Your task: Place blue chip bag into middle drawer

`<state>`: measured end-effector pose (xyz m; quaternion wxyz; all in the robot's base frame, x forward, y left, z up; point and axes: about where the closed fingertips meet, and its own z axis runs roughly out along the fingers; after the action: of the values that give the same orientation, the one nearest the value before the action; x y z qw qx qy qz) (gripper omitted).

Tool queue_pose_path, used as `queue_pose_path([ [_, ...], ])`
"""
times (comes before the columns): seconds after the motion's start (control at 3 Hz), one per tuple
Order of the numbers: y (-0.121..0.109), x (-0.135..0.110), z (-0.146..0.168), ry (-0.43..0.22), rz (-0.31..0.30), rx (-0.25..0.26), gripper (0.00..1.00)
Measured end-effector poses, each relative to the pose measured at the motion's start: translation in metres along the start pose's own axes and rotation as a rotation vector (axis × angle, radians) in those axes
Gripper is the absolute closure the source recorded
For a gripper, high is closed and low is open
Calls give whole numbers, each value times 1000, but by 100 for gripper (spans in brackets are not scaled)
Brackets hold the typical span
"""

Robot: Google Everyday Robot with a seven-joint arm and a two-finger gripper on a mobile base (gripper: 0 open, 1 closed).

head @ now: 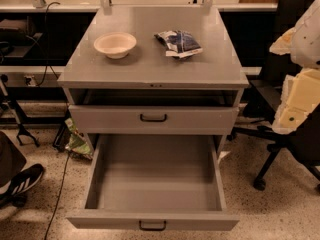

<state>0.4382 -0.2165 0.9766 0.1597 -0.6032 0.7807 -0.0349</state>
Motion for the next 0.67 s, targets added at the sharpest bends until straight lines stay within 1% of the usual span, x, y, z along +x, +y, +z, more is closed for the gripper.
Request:
queue_pose_path([
  [0.33,-1,0,0,-2,1,3,0],
  [0.67,-28,-6,17,-40,50,26,0],
])
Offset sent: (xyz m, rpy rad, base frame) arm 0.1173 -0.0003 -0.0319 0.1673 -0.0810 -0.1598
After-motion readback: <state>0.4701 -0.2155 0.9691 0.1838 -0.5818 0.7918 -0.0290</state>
